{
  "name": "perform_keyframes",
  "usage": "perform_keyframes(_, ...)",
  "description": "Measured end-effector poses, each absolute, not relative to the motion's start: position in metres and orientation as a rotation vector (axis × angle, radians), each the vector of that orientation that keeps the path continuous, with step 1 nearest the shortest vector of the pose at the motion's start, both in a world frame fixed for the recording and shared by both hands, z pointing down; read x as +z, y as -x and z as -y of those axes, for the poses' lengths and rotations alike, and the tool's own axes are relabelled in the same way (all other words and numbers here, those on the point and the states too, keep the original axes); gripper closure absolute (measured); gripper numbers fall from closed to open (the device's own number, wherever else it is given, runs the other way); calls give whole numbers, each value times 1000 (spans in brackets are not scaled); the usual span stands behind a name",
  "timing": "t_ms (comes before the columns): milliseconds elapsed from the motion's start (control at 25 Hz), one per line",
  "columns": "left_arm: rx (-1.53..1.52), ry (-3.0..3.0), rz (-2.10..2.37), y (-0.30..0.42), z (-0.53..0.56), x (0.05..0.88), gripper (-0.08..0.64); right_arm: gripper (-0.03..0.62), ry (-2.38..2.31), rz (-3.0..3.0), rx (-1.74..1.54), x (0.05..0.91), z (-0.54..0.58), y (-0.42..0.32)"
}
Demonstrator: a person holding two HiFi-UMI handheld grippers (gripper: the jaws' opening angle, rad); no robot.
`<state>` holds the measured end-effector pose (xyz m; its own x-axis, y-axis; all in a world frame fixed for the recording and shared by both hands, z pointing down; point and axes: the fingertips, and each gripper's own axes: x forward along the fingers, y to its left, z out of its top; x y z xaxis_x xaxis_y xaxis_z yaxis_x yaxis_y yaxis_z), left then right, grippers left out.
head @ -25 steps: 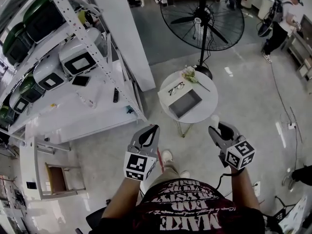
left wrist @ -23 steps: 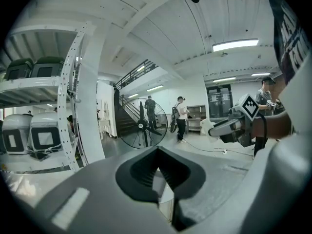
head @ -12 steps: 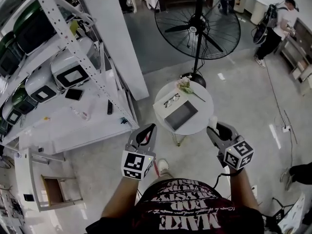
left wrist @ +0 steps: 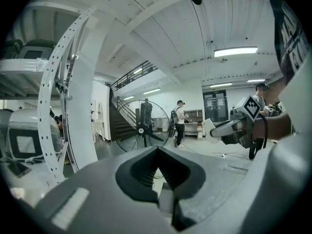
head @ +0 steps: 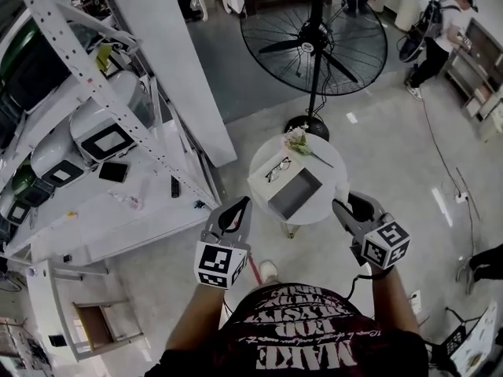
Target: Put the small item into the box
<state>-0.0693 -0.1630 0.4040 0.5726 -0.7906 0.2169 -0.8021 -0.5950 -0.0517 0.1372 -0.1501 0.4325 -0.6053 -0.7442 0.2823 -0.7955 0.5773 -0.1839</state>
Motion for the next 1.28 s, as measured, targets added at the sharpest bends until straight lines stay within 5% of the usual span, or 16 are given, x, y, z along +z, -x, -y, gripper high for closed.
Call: perform_keyframes(1280, 321, -2802, 1218, 125, 226, 423, 560, 434, -1335, 2556, 477, 436, 203, -60)
